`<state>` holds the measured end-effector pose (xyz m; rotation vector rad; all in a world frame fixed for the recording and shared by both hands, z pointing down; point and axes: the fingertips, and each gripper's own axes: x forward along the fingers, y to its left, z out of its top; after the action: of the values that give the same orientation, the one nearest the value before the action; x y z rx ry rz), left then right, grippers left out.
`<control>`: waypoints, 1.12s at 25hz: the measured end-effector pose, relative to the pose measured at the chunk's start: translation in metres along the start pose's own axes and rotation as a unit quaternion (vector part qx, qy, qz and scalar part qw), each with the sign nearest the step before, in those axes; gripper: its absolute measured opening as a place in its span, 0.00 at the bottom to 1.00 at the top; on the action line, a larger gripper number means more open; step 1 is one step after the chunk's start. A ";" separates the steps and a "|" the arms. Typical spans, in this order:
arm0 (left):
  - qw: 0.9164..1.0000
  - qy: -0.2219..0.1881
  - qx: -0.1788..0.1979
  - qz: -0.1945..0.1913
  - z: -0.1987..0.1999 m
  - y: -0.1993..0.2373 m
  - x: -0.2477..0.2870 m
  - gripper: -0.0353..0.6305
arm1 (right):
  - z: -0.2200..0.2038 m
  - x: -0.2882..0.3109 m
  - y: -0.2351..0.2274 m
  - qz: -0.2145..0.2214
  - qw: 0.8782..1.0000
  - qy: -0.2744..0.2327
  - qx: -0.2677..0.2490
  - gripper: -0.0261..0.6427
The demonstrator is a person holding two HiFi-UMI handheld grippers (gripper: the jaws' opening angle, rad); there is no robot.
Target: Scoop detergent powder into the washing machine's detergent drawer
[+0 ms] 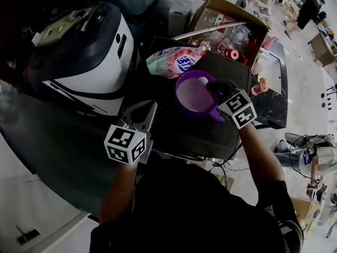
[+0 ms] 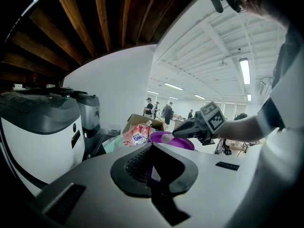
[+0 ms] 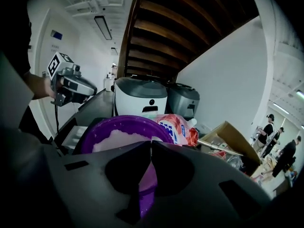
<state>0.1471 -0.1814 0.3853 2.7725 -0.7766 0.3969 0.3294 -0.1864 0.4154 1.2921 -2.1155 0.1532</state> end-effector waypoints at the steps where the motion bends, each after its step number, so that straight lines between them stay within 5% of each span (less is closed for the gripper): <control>1: 1.000 -0.001 -0.001 0.000 0.000 0.000 0.000 0.06 | 0.000 0.002 0.000 0.000 1.000 0.005 -0.006 0.07; 16: 1.000 -0.007 -0.014 0.001 -0.006 0.011 -0.011 0.06 | 0.007 0.021 0.011 -0.028 0.984 0.074 -0.160 0.07; 28: 1.000 -0.009 -0.022 0.011 -0.009 0.027 -0.021 0.06 | 0.011 0.047 0.026 -0.012 0.972 0.104 -0.211 0.07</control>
<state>0.1131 -0.1914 0.3915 2.7329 -0.8110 0.3565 0.2887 -0.2135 0.4400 0.9991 -1.8270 -0.1600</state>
